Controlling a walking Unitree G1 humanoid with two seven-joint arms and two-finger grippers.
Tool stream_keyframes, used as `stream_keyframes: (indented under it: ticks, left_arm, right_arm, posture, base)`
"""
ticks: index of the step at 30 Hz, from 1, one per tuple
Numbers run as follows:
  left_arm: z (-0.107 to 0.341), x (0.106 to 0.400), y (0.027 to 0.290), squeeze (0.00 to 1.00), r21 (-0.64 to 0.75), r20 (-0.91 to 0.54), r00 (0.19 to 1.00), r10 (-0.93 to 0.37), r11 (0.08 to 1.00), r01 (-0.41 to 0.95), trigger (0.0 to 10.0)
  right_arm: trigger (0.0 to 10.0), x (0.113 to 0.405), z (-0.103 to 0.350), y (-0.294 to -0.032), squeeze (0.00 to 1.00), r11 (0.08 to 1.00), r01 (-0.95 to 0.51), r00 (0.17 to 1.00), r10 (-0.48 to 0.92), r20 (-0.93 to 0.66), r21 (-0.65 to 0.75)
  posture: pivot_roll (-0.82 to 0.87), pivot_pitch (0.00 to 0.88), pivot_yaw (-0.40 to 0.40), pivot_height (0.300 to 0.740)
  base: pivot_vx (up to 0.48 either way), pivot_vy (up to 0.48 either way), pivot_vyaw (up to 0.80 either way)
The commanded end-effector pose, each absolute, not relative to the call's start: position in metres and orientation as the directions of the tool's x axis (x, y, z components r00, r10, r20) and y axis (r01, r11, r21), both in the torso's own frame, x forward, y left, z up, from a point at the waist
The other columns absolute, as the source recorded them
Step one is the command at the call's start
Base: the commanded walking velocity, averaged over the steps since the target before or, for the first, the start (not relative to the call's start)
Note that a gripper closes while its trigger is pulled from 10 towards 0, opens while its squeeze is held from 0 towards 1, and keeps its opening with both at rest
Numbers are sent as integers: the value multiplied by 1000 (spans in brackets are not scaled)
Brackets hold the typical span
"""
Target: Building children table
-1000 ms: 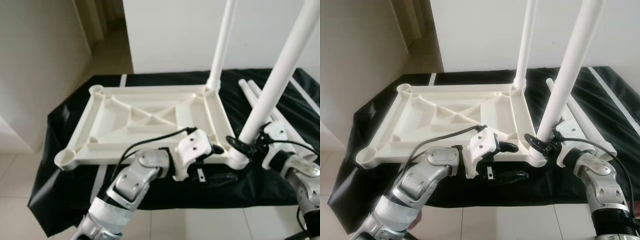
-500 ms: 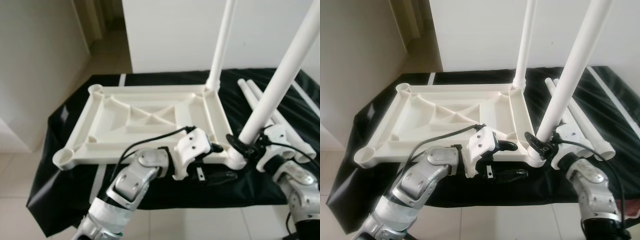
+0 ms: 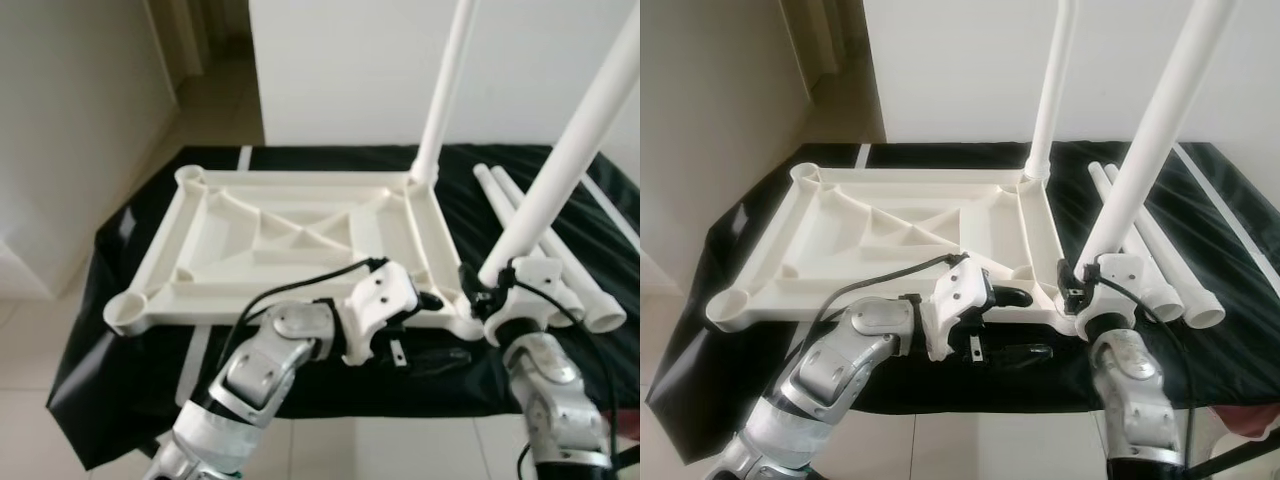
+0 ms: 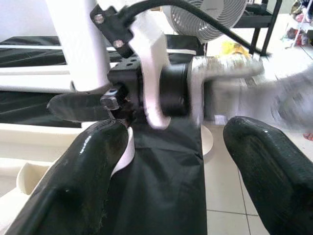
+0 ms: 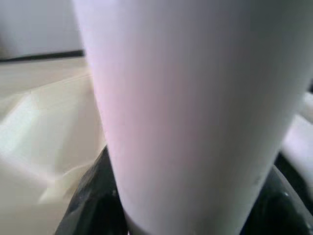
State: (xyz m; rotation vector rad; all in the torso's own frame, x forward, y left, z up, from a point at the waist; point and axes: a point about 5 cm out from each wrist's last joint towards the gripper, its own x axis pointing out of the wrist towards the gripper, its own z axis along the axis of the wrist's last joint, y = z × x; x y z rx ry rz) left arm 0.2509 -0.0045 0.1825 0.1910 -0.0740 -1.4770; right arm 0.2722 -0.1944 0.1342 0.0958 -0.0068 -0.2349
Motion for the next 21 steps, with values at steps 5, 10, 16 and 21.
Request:
stream_keyframes:
  ticks: [5, 10, 16, 21]
  left_arm:
    - [182, 253, -1, 0, 157, -57, 136, -989, 126, 980, 10000]
    - [181, 252, 0, 0, 145, -52, 135, -989, 127, 981, 10000]
    - [182, 252, -1, 0, 143, -52, 133, -990, 124, 982, 10000]
    - [181, 253, 0, 0, 148, -52, 140, -989, 131, 980, 10000]
  right_arm:
    - [10000, 269, 111, -184, 0, 841, 510, 859, -485, -167, 183]
    - [10000, 272, 115, -176, 0, 845, 476, 879, -449, -160, 243]
    - [10000, 271, 123, -172, 0, 861, 443, 896, -426, -122, 250]
    - [10000, 273, 141, -169, 1000, 918, 336, 937, -349, 26, 212]
  posture:
    - [-26, 0, -10, 740]
    - [-33, 0, -4, 740]
    - [-34, 0, 0, 740]
    - [-32, 0, -4, 740]
  base:
    - [0, 0, 0]
    - [0, 0, 0]
    - [0, 0, 0]
    - [0, 0, 0]
